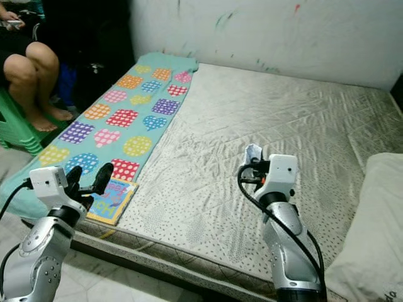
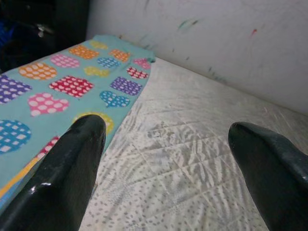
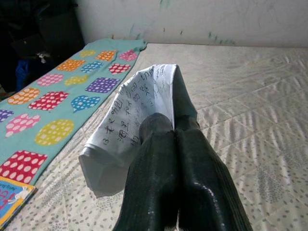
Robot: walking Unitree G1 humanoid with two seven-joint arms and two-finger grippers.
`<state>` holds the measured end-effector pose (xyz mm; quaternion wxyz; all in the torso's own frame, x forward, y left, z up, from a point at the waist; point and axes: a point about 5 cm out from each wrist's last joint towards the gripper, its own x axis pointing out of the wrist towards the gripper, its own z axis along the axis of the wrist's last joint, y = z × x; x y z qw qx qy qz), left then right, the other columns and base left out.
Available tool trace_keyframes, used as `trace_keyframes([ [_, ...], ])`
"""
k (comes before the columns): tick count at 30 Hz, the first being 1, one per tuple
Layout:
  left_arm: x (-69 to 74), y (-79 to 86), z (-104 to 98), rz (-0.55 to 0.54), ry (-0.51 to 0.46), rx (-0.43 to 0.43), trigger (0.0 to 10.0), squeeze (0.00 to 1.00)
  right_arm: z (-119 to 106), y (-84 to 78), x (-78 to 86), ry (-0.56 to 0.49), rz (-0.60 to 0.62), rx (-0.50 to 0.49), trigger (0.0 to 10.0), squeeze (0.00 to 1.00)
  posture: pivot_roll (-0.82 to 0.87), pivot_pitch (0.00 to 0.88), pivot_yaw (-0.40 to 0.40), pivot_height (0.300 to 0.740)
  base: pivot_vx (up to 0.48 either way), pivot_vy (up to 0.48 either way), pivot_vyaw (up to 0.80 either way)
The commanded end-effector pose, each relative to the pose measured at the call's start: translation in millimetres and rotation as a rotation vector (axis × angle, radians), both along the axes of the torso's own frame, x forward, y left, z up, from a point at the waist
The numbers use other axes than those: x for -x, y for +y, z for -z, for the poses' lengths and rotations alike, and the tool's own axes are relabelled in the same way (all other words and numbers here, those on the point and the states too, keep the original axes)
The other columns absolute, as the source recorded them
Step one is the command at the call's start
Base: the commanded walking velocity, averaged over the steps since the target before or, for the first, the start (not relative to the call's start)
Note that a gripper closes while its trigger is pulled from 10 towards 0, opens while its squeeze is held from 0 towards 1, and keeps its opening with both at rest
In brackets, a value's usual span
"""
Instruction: Clean up the room
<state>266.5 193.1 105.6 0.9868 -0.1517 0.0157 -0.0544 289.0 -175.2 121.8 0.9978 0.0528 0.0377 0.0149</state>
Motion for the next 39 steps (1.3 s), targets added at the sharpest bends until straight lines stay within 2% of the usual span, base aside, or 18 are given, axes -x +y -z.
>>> trace_keyframes([
  [1, 1.3, 1.4, -2.0, -0.005, -0.001, 0.001, 10.0, 0.00, -3.5, -0.6, 1.2, -0.005, -0.010, 0.001, 10.0, 0.00, -0.07, 0.000, 0.014, 0.740, 0.000, 0.000, -0.40],
  [7, 1.2, 2.6, -3.1, -0.002, 0.004, 0.001, 10.0, 0.00, -4.1, -1.7, 1.7, 0.002, -0.010, 0.005, 10.0, 0.00, -0.07, 0.005, 0.014, 0.740, 0.000, 0.000, -0.07],
  [14, -0.3, 4.3, -4.1, -0.005, 0.010, -0.009, 10.0, 0.00, -3.3, 0.7, 1.5, 0.007, -0.019, 0.007, 10.0, 0.00, -0.07, 0.014, 0.014, 0.740, 0.000, 0.000, -0.75],
  [24, -2.2, 1.7, -8.0, 0.024, -0.018, -0.023, 10.0, 0.00, -2.4, 4.5, -0.5, 0.008, -0.037, 0.014, 10.0, 0.00, -0.07, 0.010, 0.016, 0.740, 0.000, 0.000, 0.00],
  [35, -3.7, -1.9, -9.8, 0.050, -0.034, -0.029, 10.0, 0.00, -3.5, 8.0, -3.4, 0.000, -0.050, 0.012, 10.0, 0.00, -0.06, 0.000, 0.017, 0.740, 0.000, 0.000, -0.73],
  [39, -4.5, -2.2, -10.0, 0.051, -0.035, -0.031, 10.0, 0.00, -4.0, 8.9, -4.7, -0.002, -0.054, 0.012, 10.0, 0.00, -0.06, 0.000, 0.016, 0.740, 0.000, 0.000, -0.10],
])
